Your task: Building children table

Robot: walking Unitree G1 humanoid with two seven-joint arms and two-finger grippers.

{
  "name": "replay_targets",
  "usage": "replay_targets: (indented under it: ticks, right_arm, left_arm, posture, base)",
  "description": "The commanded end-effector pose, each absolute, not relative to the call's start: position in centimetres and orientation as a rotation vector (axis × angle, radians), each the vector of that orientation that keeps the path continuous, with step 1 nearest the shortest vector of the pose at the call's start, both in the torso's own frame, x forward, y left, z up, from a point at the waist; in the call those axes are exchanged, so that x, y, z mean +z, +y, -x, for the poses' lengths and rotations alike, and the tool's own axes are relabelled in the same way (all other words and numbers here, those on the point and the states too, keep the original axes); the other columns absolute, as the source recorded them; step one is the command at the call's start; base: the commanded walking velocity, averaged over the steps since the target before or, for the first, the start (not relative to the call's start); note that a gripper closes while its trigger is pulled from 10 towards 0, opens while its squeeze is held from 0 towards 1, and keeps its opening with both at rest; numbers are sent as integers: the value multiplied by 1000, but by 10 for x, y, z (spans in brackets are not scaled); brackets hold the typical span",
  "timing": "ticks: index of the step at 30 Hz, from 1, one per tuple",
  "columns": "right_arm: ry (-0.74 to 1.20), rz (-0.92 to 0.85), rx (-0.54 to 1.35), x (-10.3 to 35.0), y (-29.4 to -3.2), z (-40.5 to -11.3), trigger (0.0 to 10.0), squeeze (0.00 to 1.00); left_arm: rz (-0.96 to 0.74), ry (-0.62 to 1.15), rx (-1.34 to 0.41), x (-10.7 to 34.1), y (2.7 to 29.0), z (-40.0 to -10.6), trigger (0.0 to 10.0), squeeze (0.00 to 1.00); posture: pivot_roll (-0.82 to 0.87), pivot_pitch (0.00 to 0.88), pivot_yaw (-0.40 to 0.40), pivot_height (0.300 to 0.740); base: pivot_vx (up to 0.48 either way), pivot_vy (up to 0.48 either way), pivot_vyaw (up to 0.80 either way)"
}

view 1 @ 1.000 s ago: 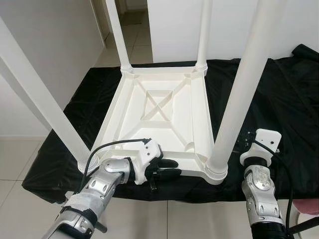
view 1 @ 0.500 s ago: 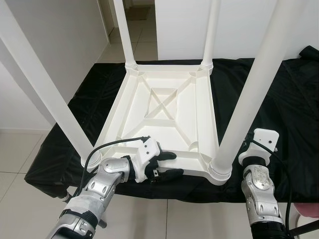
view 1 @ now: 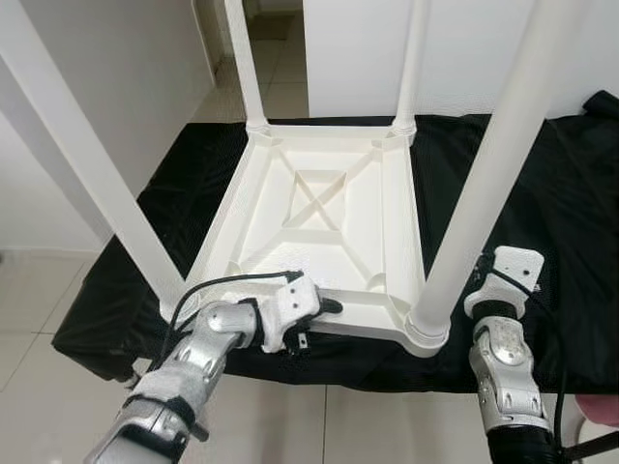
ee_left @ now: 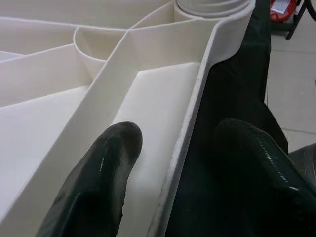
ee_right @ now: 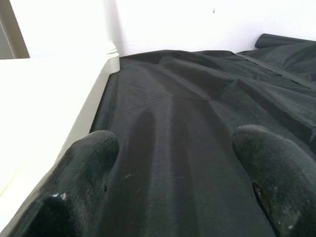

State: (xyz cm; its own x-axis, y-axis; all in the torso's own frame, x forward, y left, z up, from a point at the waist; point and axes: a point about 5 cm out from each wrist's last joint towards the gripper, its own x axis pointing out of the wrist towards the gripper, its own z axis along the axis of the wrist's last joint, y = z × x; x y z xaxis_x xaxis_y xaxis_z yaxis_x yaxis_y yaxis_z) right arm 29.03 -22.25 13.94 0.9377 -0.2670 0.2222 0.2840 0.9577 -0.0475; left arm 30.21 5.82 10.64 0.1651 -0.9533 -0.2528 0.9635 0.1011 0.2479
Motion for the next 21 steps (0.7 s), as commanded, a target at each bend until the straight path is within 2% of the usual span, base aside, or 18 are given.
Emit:
replay_targets:
  ticks: [1, 3, 11, 15, 21]
  right_arm:
    - [-214, 69, -280, 138, -221, -290, 10000, 0]
    - [-212, 67, -276, 137, -219, -291, 10000, 0]
    - [-211, 68, -270, 136, -222, -287, 10000, 0]
    - [-215, 67, -268, 135, -225, -283, 10000, 0]
    - [-248, -59, -200, 138, -245, -260, 10000, 0]
  left_arm:
    - [-383, -35, -958, 113, 71, -328, 10000, 0]
    - [-371, -48, -861, 122, 74, -342, 10000, 0]
    - [-382, -99, -745, 138, 78, -356, 10000, 0]
    - [-368, -116, -749, 140, 78, -355, 10000, 0]
    - [-320, -142, -800, 131, 85, -337, 10000, 0]
  posture:
    - [-18, 34, 94, 740]
    - [-18, 34, 94, 740]
    - [-26, 40, 91, 740]
    - [-29, 42, 91, 740]
    - [-45, 39, 96, 740]
  base:
    - [0, 0, 0]
    - [0, 0, 0]
    - [0, 0, 0]
    - [0, 0, 0]
    - [0, 0, 0]
